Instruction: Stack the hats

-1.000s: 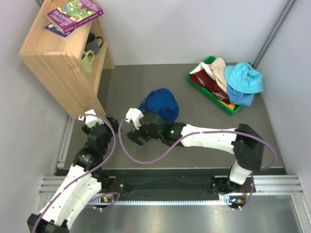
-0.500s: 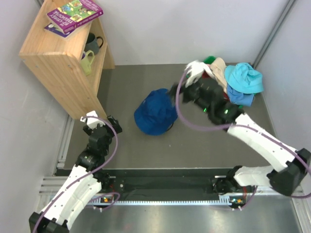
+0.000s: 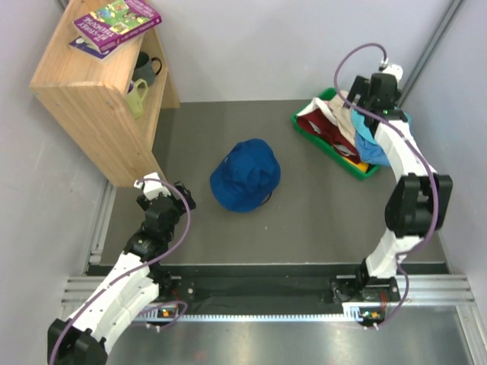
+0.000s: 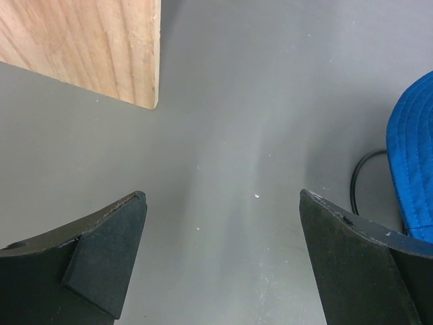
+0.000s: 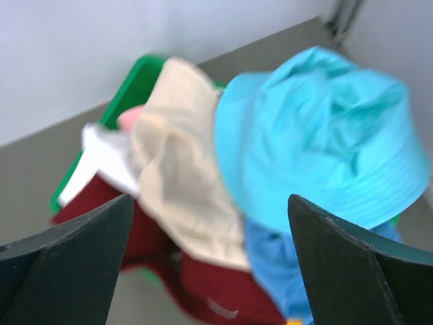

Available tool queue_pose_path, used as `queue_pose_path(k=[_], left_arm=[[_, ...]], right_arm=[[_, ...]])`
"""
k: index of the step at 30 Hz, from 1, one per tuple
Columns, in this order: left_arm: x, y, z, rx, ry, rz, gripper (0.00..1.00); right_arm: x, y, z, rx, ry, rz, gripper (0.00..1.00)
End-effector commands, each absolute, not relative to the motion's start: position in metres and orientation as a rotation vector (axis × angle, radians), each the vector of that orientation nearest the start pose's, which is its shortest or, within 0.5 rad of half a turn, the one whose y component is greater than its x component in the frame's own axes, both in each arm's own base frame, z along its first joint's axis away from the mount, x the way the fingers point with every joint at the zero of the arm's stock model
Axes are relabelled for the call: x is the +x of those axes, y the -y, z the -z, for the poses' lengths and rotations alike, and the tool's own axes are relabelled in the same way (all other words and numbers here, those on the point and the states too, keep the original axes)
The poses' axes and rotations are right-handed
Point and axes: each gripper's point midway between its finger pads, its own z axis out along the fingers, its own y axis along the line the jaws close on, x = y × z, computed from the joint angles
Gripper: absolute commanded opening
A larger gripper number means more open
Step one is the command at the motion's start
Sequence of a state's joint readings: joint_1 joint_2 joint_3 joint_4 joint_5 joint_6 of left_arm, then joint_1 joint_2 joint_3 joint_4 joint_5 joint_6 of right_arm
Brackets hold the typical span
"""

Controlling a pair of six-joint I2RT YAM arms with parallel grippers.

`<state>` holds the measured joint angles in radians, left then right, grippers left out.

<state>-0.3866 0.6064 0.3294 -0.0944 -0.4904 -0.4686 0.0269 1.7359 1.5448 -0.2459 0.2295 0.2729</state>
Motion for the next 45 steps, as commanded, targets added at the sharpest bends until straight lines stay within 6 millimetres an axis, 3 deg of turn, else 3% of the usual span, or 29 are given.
queue_pose_path(k=[1, 7, 14, 18, 20, 22, 25, 29, 32, 35, 36, 37, 38, 39, 41, 42, 43, 44, 45], left_arm=[[0.274, 0.041, -0.143, -0.393, -1.800, 0.136, 0.99], [0.274, 0.040, -0.140, -0.392, -1.802, 0.128, 0.99], [0.274, 0.040, -0.137, -0.390, -1.809, 0.123, 0.99], [0.274, 0.040, -0.135, -0.387, -1.814, 0.121, 0.99], [0.274, 0.039, -0.136, -0.389, -1.812, 0.119, 0.99], [0.274, 0.039, -0.136, -0.388, -1.812, 0.120, 0.99], [0.273, 0.040, -0.138, -0.386, -1.805, 0.126, 0.99], [0.272, 0.041, -0.143, -0.388, -1.787, 0.145, 0.99], [0.272, 0.040, -0.147, -0.388, -1.773, 0.150, 0.99], [0.271, 0.043, -0.150, -0.369, -1.773, 0.166, 0.99], [0.271, 0.045, -0.151, -0.360, -1.774, 0.176, 0.99], [0.271, 0.046, -0.152, -0.357, -1.774, 0.179, 0.99], [0.272, 0.047, -0.157, -0.357, -1.766, 0.188, 0.99], [0.272, 0.048, -0.161, -0.353, -1.762, 0.194, 0.99], [0.272, 0.055, -0.179, -0.337, -1.744, 0.244, 0.99], [0.272, 0.058, -0.186, -0.330, -1.738, 0.270, 0.99], [0.272, 0.065, -0.203, -0.323, -1.712, 0.326, 0.99], [0.271, 0.071, -0.213, -0.310, -1.696, 0.366, 0.99], [0.271, 0.075, -0.223, -0.299, -1.681, 0.400, 0.99]], right_arm=[[0.564, 0.077, -0.276, 0.529, -1.840, 0.174, 0.96], [0.597, 0.123, -0.240, 0.622, -1.868, 0.260, 0.95], [0.620, 0.138, -0.190, 0.646, -1.919, 0.268, 0.95], [0.627, 0.136, -0.181, 0.635, -1.926, 0.231, 0.74], [0.625, 0.136, -0.188, 0.636, -1.910, 0.229, 0.52], [0.619, 0.136, -0.203, 0.635, -1.882, 0.231, 0.17], [0.606, 0.135, -0.235, 0.619, -1.832, 0.235, 0.06], [0.578, 0.125, -0.290, 0.576, -1.750, 0.244, 0.02], [0.551, 0.097, -0.337, 0.505, -1.691, 0.197, 0.00], [0.522, 0.053, -0.375, 0.414, -1.653, 0.123, 0.00], [0.514, 0.019, -0.383, 0.356, -1.652, 0.077, 0.00], [0.497, 0.004, -0.397, 0.331, -1.627, 0.047, 0.00], [0.487, -0.011, -0.403, 0.305, -1.614, 0.016, 0.00], [0.468, -0.041, -0.411, 0.252, -1.601, -0.042, 0.00], [0.450, -0.072, -0.422, 0.194, -1.569, -0.113, 0.00], [0.429, -0.104, -0.437, 0.116, -1.536, -0.200, 0.00], [0.420, -0.119, -0.428, 0.081, -1.551, -0.235, 0.00], [0.412, -0.134, -0.432, 0.051, -1.534, -0.280, 0.00], [0.394, -0.160, -0.428, -0.016, -1.536, -0.336, 0.00]])
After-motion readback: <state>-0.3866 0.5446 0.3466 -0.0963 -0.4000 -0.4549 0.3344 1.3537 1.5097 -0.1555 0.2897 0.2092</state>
